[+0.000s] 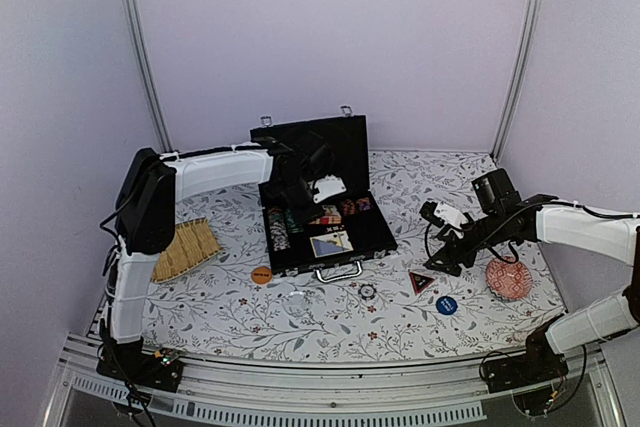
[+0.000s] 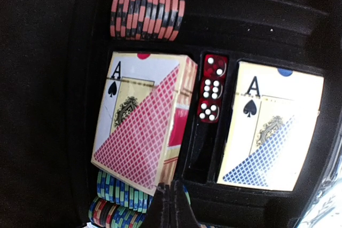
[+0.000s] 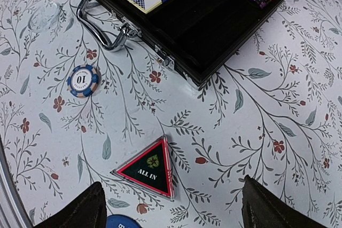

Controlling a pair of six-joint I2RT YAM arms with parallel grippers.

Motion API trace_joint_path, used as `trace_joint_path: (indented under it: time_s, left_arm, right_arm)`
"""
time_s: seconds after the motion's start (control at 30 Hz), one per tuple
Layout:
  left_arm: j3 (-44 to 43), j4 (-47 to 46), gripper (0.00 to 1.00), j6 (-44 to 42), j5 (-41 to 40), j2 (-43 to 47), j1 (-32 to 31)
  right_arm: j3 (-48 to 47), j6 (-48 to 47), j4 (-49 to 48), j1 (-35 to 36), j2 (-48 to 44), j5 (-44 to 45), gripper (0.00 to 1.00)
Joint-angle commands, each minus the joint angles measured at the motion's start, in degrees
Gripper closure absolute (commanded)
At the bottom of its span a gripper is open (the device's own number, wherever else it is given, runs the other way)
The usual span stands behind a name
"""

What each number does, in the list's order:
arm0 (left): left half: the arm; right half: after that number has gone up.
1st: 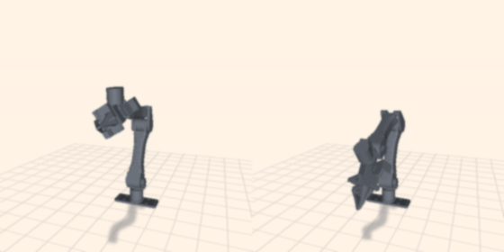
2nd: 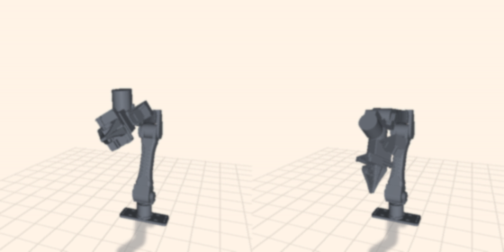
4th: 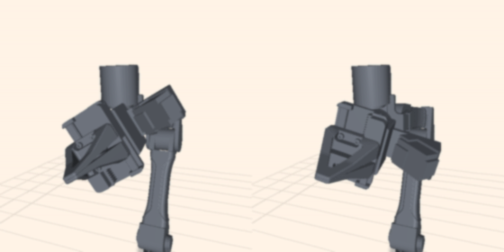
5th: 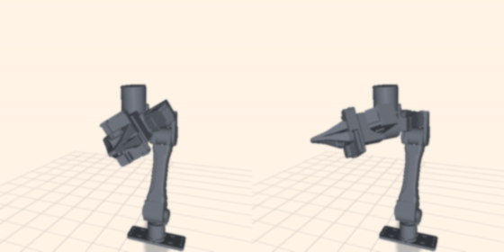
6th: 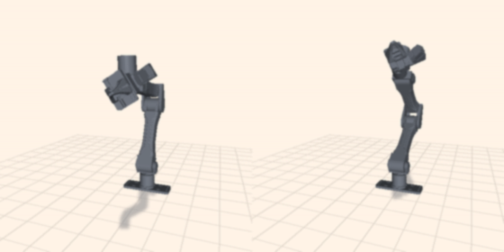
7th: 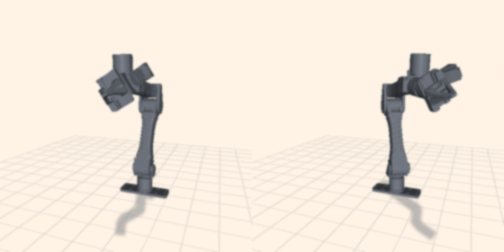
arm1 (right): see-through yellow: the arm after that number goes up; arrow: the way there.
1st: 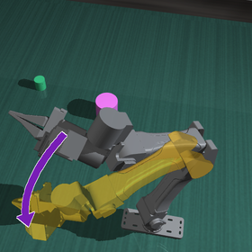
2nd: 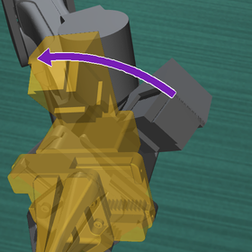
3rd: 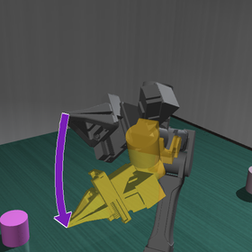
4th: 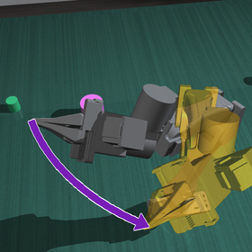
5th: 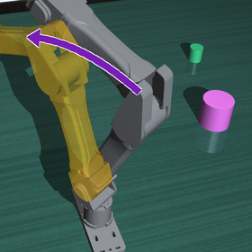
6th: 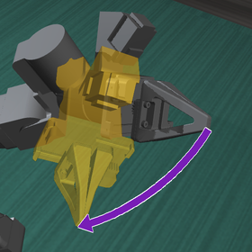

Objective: Pack up texas hold em set

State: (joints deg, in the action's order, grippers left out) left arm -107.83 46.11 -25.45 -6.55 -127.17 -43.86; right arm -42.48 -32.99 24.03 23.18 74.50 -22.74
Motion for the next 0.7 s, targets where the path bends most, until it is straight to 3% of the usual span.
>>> trace_joint_path:
  time_s: [0.0,0.4,0.67]
  left_arm:
    - [0.19,1.25,1.00,2.86,1.07,1.25,1.35]
    - [0.00,2.22,1.00,4.22,-1.45,-1.77,3.94]
    - [-3.19,-0.65,1.00,3.32,1.88,-4.82,3.87]
  right_arm:
    - [-1.26,-0.45,0.58,-0.28,0.71,-0.59,0.12]
    - [-1.38,-0.58,0.84,-0.33,1.55,-0.56,0.12]
    - [-1.55,-0.58,0.93,-0.28,2.11,-0.42,0.12]
